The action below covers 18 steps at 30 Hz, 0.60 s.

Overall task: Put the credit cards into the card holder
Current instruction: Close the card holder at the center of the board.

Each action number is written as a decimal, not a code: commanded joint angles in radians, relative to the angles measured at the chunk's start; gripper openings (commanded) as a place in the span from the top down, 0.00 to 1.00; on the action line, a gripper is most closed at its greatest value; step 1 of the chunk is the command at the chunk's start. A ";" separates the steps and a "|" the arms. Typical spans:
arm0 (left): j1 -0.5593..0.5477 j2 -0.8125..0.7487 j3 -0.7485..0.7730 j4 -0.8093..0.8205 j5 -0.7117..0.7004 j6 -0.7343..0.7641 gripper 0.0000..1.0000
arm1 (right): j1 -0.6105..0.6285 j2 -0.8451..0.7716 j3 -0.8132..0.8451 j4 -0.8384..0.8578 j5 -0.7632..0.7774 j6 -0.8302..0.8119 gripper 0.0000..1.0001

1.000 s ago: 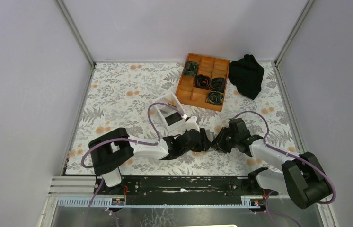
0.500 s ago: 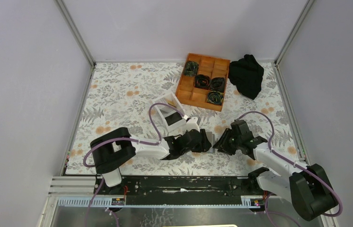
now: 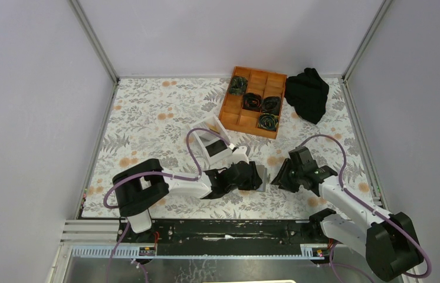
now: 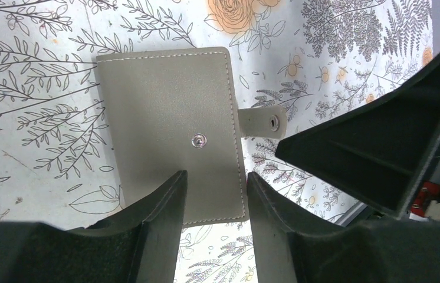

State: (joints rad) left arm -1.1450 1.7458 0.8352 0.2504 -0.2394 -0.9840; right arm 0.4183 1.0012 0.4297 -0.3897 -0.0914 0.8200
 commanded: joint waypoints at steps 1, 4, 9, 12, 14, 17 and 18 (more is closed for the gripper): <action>-0.007 0.008 0.013 -0.048 -0.014 0.035 0.52 | 0.008 -0.018 0.075 -0.057 0.042 -0.028 0.57; -0.007 0.001 0.011 -0.042 -0.005 0.045 0.51 | 0.014 -0.016 0.098 -0.066 0.046 -0.031 0.57; -0.007 -0.003 -0.007 0.012 0.032 0.062 0.44 | 0.028 -0.006 0.121 -0.075 0.055 -0.029 0.57; -0.007 0.000 -0.010 0.033 0.049 0.073 0.42 | 0.043 0.004 0.137 -0.078 0.070 -0.027 0.57; -0.006 -0.004 -0.009 0.031 0.048 0.075 0.42 | 0.052 0.014 0.150 -0.080 0.077 -0.028 0.57; -0.006 -0.018 -0.015 0.012 0.031 0.077 0.44 | 0.072 0.036 0.173 -0.081 0.093 -0.027 0.57; -0.006 -0.028 -0.019 0.007 0.023 0.077 0.44 | 0.080 0.043 0.181 -0.082 0.100 -0.028 0.57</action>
State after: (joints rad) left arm -1.1446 1.7454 0.8341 0.2485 -0.2058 -0.9321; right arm 0.4671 1.0218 0.5476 -0.4557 -0.0418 0.8040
